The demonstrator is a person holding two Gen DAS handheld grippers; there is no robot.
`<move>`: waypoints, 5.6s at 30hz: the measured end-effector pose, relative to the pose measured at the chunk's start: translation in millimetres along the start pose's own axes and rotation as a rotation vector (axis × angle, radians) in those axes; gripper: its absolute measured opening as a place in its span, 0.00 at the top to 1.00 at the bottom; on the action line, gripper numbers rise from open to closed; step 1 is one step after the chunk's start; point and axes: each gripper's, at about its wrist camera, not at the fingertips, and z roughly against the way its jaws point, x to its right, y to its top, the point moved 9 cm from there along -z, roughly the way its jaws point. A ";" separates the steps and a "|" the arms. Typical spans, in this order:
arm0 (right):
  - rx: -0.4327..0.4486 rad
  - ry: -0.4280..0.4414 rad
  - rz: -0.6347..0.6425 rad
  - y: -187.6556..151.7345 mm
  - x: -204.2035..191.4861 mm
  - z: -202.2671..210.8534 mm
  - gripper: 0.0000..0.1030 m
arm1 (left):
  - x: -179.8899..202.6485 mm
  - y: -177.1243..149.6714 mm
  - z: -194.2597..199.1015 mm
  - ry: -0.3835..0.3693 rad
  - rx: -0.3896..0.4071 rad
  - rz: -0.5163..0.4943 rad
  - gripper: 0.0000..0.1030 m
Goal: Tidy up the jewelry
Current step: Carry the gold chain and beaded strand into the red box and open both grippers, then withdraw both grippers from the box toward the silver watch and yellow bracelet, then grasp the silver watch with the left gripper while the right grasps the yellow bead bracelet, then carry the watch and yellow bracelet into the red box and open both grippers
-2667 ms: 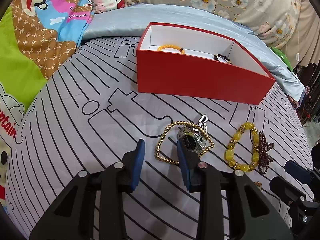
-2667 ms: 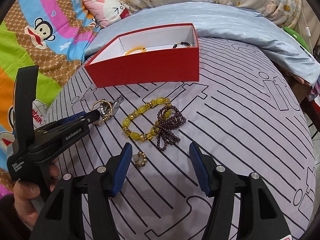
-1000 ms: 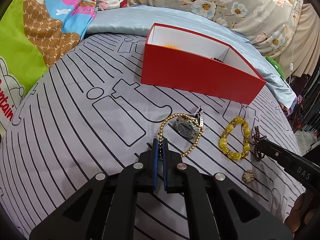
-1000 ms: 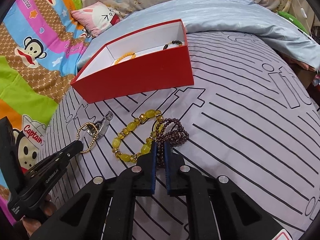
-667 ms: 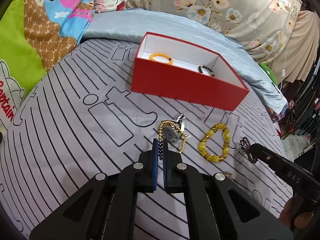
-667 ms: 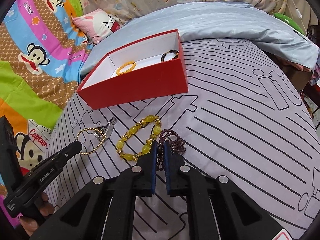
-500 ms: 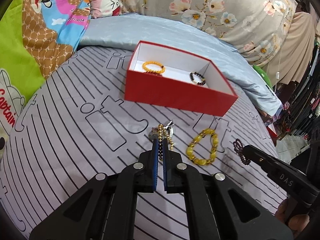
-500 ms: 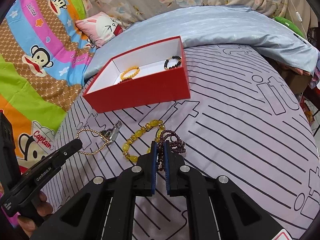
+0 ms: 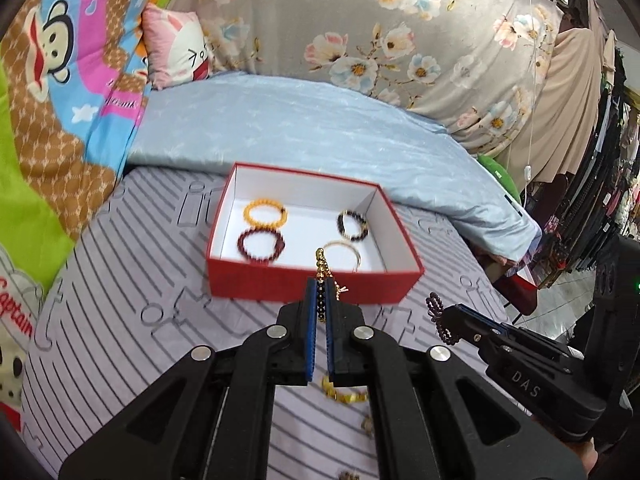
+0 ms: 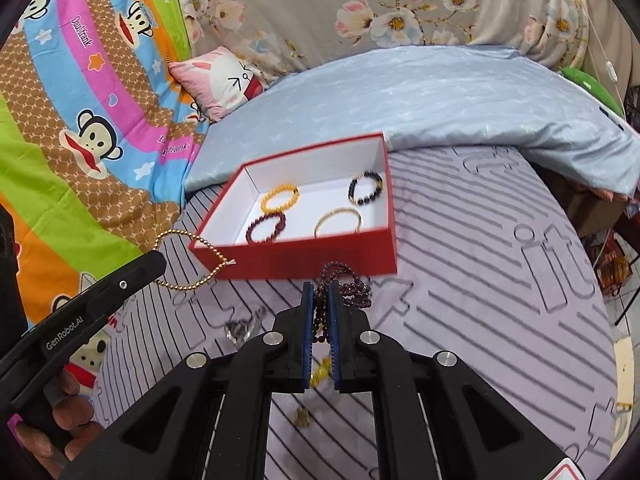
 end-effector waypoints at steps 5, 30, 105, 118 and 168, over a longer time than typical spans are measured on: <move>0.024 0.001 0.048 36.3 -9.9 -16.6 0.93 | -4.4 29.4 -23.5 0.004 0.013 0.007 0.97; -0.058 -0.037 0.096 41.7 -12.3 -103.6 0.74 | -72.6 17.9 -102.9 0.087 -0.077 0.129 0.65; -0.174 -0.071 -0.004 -77.6 4.6 -71.0 0.91 | -56.2 -103.1 -50.5 0.135 -0.196 0.063 0.64; -0.175 -0.078 -0.070 -81.3 28.0 -56.6 0.91 | -40.8 -93.6 -66.1 0.130 -0.195 0.047 0.54; -0.007 -0.009 -0.003 -9.3 -14.1 16.7 0.91 | -32.0 -51.2 -11.4 0.139 -0.164 -0.009 0.92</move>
